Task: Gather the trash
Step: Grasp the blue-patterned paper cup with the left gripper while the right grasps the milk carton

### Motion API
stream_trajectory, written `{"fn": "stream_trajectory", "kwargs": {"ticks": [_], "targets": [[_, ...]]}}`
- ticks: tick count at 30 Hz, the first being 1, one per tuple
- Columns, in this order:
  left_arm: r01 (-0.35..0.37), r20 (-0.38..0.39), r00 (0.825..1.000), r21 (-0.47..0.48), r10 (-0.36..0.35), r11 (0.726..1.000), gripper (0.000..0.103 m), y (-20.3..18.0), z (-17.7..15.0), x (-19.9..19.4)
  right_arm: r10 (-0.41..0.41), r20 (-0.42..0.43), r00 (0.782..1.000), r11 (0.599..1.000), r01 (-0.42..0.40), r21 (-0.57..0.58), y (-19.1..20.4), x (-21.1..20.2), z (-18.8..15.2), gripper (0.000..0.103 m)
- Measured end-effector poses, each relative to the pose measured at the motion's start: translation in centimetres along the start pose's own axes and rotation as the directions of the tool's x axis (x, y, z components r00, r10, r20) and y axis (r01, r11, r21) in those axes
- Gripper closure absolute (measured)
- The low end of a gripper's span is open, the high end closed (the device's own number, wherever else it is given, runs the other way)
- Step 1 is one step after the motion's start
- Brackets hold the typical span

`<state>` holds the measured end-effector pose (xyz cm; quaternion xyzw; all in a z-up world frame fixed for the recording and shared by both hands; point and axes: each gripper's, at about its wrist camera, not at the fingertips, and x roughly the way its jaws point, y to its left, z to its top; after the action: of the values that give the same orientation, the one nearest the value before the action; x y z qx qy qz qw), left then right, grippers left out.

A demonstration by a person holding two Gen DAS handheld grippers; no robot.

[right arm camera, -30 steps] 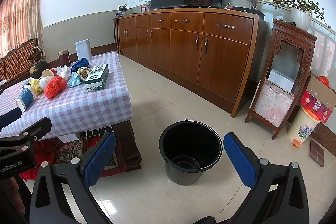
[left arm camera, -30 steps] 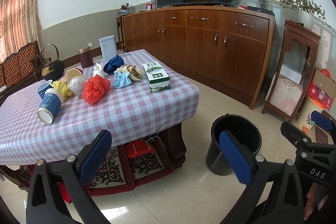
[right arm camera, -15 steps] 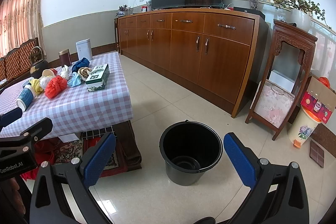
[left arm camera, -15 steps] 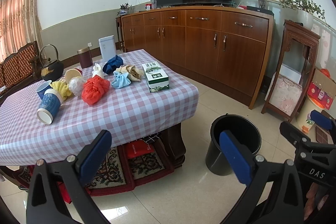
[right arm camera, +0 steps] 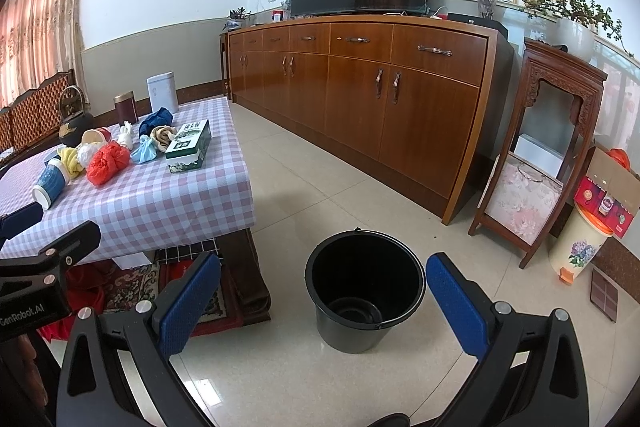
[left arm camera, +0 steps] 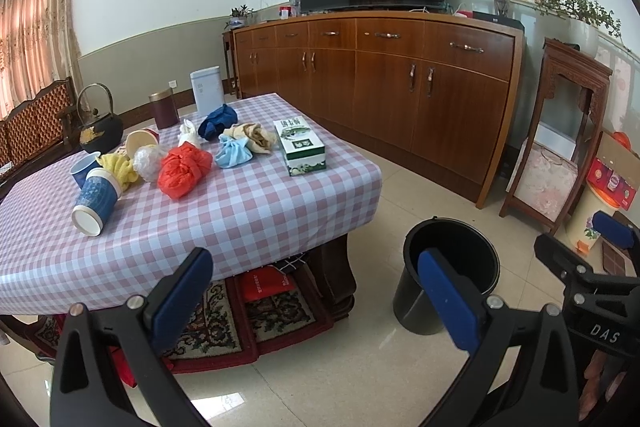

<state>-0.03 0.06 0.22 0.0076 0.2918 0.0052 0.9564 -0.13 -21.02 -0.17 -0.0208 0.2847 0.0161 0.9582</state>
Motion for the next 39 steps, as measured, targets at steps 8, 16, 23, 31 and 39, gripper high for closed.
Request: {"fn": "stream_trajectory", "kwargs": {"ticks": [8,16,23,31,39], "targets": [[-0.064,-0.003,0.998,-0.033,0.064,0.997,0.000,2.8,0.9,1.0,0.044,0.023,0.999,0.998,-0.043,-0.043,1.6,1.3,2.0,0.000],[-0.166,-0.017,0.986,-0.090,0.165,0.982,0.000,8.0,1.6,2.6,0.156,-0.003,0.988,0.982,-0.155,-0.109,6.2,4.1,4.0,0.000],[-0.289,-0.033,0.957,-0.136,0.287,0.948,0.000,13.9,1.9,3.8,0.263,-0.020,0.965,0.949,-0.262,-0.176,11.4,6.8,5.2,0.000],[-0.385,-0.069,0.923,-0.229,0.379,0.894,0.000,21.5,1.6,4.9,0.401,-0.029,0.916,0.887,-0.396,-0.236,18.1,9.6,6.9,0.001],[-0.418,-0.109,0.908,-0.240,0.404,0.876,0.000,25.0,0.8,7.7,0.343,-0.016,0.939,0.908,-0.336,-0.249,20.7,13.5,8.8,0.004]]}}
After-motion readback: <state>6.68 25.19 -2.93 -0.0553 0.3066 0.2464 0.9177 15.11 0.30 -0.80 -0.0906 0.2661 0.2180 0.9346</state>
